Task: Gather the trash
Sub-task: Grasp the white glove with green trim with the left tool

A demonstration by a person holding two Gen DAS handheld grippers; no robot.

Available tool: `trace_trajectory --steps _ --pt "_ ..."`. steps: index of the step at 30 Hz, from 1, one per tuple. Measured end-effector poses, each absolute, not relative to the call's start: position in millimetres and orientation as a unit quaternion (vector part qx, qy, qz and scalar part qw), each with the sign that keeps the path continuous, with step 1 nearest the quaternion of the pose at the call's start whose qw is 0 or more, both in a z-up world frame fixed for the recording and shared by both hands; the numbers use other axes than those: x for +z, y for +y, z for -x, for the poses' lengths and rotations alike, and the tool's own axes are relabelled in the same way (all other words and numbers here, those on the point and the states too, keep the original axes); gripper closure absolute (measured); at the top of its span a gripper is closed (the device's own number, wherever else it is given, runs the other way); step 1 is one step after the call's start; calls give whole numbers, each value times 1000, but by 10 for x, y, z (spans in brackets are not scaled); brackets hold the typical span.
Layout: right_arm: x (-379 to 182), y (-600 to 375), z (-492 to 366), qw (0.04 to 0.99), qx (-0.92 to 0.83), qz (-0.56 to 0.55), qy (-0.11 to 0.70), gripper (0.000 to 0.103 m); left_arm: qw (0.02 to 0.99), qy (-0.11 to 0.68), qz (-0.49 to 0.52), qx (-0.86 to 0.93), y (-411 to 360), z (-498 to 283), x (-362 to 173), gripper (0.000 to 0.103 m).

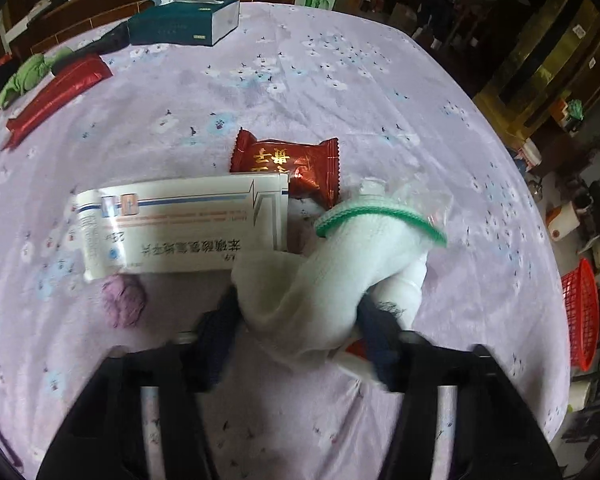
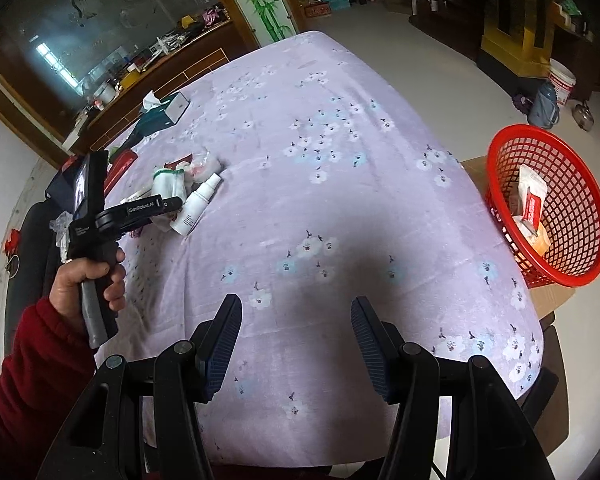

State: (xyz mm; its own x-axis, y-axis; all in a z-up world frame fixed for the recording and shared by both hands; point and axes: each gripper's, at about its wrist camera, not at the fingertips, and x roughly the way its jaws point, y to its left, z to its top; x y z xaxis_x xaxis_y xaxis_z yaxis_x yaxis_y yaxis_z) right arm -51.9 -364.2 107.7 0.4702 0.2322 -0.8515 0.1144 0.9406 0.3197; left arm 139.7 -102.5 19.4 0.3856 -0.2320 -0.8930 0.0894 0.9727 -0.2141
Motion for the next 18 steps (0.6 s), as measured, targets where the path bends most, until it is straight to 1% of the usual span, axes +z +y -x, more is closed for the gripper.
trace_trajectory --steps 2,4,12,18 --pt "1066 -3585 468 839 38 -167 516 42 836 535 68 -100 -1004 -1369 223 67" --pt "1057 -3488 365 836 48 -166 520 42 843 524 57 -105 -990 -1271 289 71" --pt "979 -2983 -261 822 95 -186 530 42 867 482 82 -99 -642 -656 637 71" --pt "727 -2605 -873 799 95 -214 553 43 878 466 73 -79 -425 -191 775 71"
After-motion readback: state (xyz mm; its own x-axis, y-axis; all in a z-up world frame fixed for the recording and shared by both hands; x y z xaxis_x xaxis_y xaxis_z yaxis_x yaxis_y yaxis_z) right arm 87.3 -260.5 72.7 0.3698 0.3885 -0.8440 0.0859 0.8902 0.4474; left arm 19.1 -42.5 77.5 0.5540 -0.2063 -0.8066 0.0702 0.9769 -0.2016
